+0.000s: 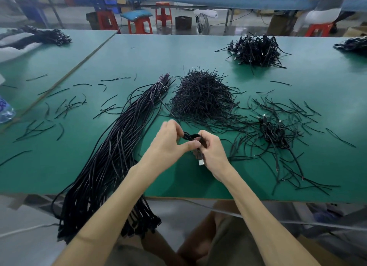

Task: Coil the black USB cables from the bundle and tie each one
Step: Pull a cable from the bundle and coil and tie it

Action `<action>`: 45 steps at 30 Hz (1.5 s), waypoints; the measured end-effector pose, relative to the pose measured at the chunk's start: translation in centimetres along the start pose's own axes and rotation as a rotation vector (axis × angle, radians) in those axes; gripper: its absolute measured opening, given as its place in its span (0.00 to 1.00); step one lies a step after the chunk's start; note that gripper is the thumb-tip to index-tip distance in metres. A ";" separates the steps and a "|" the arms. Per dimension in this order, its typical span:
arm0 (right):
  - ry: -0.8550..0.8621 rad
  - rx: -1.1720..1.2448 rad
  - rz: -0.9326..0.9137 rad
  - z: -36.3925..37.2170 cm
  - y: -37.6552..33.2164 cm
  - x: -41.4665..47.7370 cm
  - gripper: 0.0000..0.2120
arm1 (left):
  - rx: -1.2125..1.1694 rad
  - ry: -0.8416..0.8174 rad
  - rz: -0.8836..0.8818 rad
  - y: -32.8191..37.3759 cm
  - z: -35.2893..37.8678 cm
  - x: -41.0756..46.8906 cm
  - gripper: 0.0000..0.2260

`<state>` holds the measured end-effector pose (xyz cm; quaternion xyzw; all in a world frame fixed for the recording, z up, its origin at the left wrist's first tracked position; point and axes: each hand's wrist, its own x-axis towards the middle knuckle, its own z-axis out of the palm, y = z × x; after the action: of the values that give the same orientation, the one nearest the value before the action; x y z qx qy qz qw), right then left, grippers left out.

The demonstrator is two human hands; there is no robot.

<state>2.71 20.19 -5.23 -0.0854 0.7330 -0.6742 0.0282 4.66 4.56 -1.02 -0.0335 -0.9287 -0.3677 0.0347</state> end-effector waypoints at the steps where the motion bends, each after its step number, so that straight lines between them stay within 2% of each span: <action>1: -0.008 0.023 0.004 0.1 -0.1 -0.1 0.14 | 0.065 0.052 0.103 0.0 0.2 -0.2 0.20; 3: -0.010 0.053 0.011 0.2 -0.4 -0.2 0.12 | 0.143 0.039 0.271 0.1 0.2 -0.2 0.25; 5: -0.009 0.098 0.029 0.4 -0.7 -0.2 0.10 | 0.151 -0.023 0.287 0.3 -0.1 -0.2 0.21; 7: -0.016 0.101 0.034 0.4 -0.8 -0.3 0.10 | 0.230 -0.024 0.242 0.6 0.0 -0.1 0.17; 10: -0.025 -0.001 -0.022 0.4 -0.7 -0.6 0.09 | 0.316 0.066 0.175 1.2 0.3 -0.1 0.18; 12: -0.008 0.029 0.003 0.2 -0.6 -0.6 0.06 | 0.325 0.123 0.135 1.5 0.6 0.0 0.18; 18: -0.019 -0.011 0.004 0.2 -0.2 -0.3 0.10 | 0.061 0.063 -0.118 2.0 0.6 0.9 0.13; 21: -0.008 -0.072 -0.017 0.4 0.0 -0.2 0.12 | 0.026 0.025 -0.162 1.7 0.3 1.1 0.11; 27: 0.025 -0.064 -0.007 0.2 0.4 0.2 0.10 | 0.013 0.022 -0.140 1.9 0.6 0.9 0.09; 32: 0.026 0.030 0.007 0.1 0.1 0.2 0.07 | 0.037 0.012 -0.115 1.8 0.7 0.9 0.12; 36: 0.061 0.120 0.086 0.1 -1.0 0.2 0.13 | 0.087 0.048 0.007 1.5 0.3 0.8 0.11; 40: 0.106 0.014 0.126 -0.3 -2.2 0.4 0.16 | 0.049 0.004 0.102 1.3 0.0 0.7 0.11; 43: 0.126 0.020 0.164 -2.5 -3.7 1.1 0.14 | -0.151 -0.032 0.030 0.8 -0.9 0.9 0.11; 45: 0.131 0.025 0.196 -5.0 -5.1 1.7 0.12 | -0.039 0.031 -0.007 -0.3 -1.7 1.1 0.10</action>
<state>0.71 24.49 0.41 0.0311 0.7297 -0.6815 0.0469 3.59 3.23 0.08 -0.0253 -0.9208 -0.3864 0.0474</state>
